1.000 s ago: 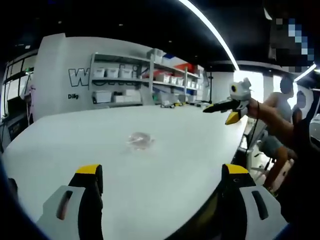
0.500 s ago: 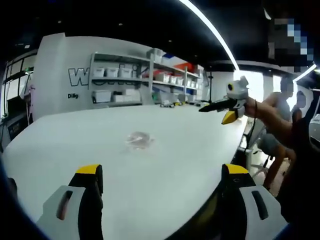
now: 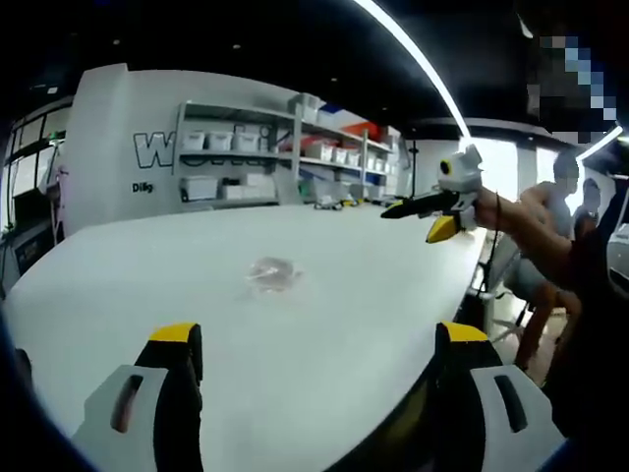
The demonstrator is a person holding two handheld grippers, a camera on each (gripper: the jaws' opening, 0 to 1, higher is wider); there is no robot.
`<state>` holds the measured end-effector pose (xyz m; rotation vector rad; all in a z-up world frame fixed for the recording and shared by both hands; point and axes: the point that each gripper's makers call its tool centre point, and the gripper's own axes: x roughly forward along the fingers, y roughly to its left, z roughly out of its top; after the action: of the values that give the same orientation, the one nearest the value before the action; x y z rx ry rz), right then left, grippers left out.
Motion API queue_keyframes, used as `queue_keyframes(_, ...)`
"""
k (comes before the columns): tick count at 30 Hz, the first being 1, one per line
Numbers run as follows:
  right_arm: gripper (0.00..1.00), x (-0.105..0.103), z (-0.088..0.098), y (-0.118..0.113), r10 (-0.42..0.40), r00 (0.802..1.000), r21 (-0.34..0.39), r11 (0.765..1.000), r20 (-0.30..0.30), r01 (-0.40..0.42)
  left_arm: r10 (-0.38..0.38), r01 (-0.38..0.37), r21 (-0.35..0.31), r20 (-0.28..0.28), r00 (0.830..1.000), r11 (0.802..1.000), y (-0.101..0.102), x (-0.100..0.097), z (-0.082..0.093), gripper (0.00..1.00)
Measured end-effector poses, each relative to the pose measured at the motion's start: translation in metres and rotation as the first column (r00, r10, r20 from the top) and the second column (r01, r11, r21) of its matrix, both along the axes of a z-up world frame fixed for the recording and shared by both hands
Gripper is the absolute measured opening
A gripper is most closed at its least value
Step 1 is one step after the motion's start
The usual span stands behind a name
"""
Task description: Open the resealable bag by pulling the two sides of the seal apart until the entire bag opening is separated and visibly accessible.
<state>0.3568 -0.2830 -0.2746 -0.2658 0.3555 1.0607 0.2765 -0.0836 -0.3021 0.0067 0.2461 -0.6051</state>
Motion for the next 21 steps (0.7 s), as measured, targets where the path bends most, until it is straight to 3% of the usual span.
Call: queue_keyframes(21, 0.92, 0.011, -0.007, 0.019, 0.027, 0.999, -0.001, 1.000, -0.017, -0.027, -0.002, 0.002, 0.001, -0.008, 1.000, 1.000, -0.002, 0.003, -0.004, 0.97)
